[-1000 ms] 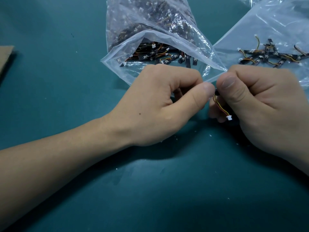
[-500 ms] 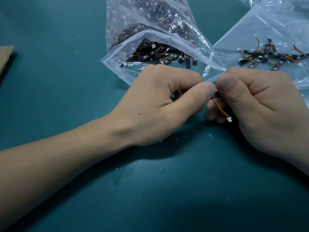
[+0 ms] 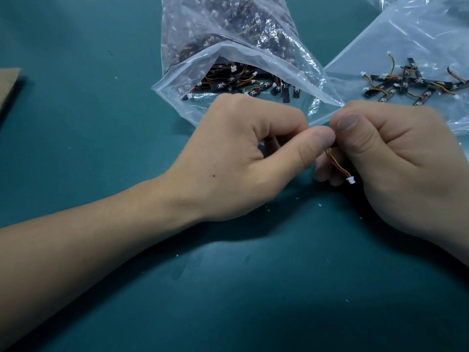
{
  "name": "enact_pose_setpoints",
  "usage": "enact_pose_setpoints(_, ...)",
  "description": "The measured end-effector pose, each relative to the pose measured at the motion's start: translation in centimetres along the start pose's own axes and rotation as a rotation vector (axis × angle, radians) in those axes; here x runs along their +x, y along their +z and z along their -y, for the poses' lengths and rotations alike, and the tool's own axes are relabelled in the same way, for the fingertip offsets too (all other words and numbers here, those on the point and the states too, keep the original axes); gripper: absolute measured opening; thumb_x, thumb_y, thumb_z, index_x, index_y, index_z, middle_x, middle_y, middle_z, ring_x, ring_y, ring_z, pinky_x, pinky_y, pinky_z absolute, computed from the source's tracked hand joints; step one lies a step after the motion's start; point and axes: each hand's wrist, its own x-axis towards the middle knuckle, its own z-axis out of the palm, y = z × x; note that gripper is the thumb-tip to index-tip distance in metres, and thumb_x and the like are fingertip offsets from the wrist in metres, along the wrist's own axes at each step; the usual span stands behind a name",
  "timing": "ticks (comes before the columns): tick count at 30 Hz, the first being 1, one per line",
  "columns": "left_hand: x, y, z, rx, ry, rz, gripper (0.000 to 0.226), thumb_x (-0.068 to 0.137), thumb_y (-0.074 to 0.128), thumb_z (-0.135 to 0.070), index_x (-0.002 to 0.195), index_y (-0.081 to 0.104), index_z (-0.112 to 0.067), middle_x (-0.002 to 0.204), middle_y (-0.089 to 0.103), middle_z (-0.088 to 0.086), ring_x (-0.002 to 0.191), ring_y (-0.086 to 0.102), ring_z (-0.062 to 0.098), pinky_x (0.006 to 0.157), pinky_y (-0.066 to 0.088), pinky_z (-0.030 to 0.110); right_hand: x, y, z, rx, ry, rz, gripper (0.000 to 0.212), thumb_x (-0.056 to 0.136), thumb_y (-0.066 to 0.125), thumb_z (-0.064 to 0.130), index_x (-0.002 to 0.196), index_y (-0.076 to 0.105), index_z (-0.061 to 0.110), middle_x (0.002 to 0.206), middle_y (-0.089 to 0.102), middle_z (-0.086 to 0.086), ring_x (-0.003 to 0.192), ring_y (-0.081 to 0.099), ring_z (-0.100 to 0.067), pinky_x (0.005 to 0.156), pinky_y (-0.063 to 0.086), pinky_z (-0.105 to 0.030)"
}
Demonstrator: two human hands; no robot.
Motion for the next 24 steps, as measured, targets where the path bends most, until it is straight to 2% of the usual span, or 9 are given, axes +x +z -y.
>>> enact_pose_setpoints(3, -0.03, 0.05, 0.05, 0.024, 0.005, 0.024, 0.032, 0.1, 0.06, -0.014, 0.07, 0.07, -0.011, 0.061, 0.061, -0.004, 0.06, 0.057, 0.017, 0.058, 0.042, 0.022, -0.01, 0.03, 0.11, 0.006, 0.008, 0.004, 0.056, 0.106, 0.04, 0.061, 0.079, 0.062, 0.017, 0.073, 0.072, 0.004, 0.061, 0.066, -0.024, 0.058, 0.052, -0.049)
enact_pose_setpoints(5, -0.04, 0.17, 0.08, 0.052, -0.007, 0.02, 0.034, 0.1, 0.059, -0.015, 0.069, 0.069, -0.008, 0.06, 0.06, -0.002, 0.06, 0.056, 0.019, 0.058, 0.043, 0.026, 0.02, 0.01, 0.18, 0.021, 0.012, 0.015, 0.057, 0.105, 0.039, 0.063, 0.079, 0.061, 0.017, 0.073, 0.072, 0.004, 0.062, 0.066, -0.024, 0.058, 0.053, -0.044)
enact_pose_setpoints(8, 0.02, 0.16, -0.17, 0.052, -0.001, 0.008, 0.035, 0.101, 0.059, -0.015, 0.066, 0.065, -0.019, 0.059, 0.056, -0.015, 0.058, 0.055, 0.017, 0.057, 0.04, 0.02, 0.06, -0.04, 0.28, 0.021, 0.011, 0.033, 0.057, 0.106, 0.038, 0.062, 0.077, 0.06, 0.017, 0.074, 0.072, 0.004, 0.062, 0.065, -0.023, 0.057, 0.05, -0.035)
enact_pose_setpoints(11, 0.17, -0.01, -0.36, 0.02, 0.013, 0.006, 0.035, 0.1, 0.059, -0.015, 0.069, 0.061, -0.029, 0.06, 0.054, -0.023, 0.058, 0.056, 0.013, 0.058, 0.039, 0.014, 0.06, -0.06, 0.27, 0.019, -0.002, 0.033, 0.056, 0.107, 0.038, 0.06, 0.077, 0.059, 0.017, 0.074, 0.071, 0.003, 0.063, 0.065, -0.022, 0.057, 0.05, -0.036)
enact_pose_setpoints(16, 0.14, -0.02, 0.02, 0.016, 0.005, 0.008, 0.039, 0.102, 0.062, -0.027, 0.064, 0.063, -0.021, 0.054, 0.056, -0.007, 0.054, 0.051, 0.017, 0.053, 0.036, 0.018, 0.1, 0.22, 0.61, 0.033, -0.047, 0.041, 0.047, 0.107, 0.035, 0.061, 0.075, 0.059, 0.035, 0.075, 0.07, 0.004, 0.066, 0.066, -0.02, 0.059, 0.049, -0.028)
enact_pose_setpoints(19, 0.16, 0.01, 0.27, 0.03, -0.016, 0.009, 0.042, 0.101, 0.064, -0.03, 0.063, 0.068, -0.012, 0.052, 0.056, -0.002, 0.053, 0.052, 0.019, 0.051, 0.036, 0.021, 0.11, 0.2, 0.67, 0.067, -0.059, 0.05, 0.045, 0.109, 0.035, 0.056, 0.075, 0.058, 0.036, 0.074, 0.068, 0.002, 0.064, 0.065, -0.018, 0.06, 0.046, -0.023)
enact_pose_setpoints(24, 0.2, 0.02, 0.19, 0.068, 0.013, 0.013, 0.04, 0.101, 0.065, -0.03, 0.061, 0.061, -0.024, 0.052, 0.057, -0.001, 0.053, 0.051, 0.021, 0.052, 0.039, 0.028, 0.12, 0.26, 0.65, 0.042, -0.044, 0.063, 0.047, 0.108, 0.034, 0.058, 0.076, 0.057, 0.034, 0.075, 0.07, 0.005, 0.065, 0.065, -0.018, 0.059, 0.046, -0.023)
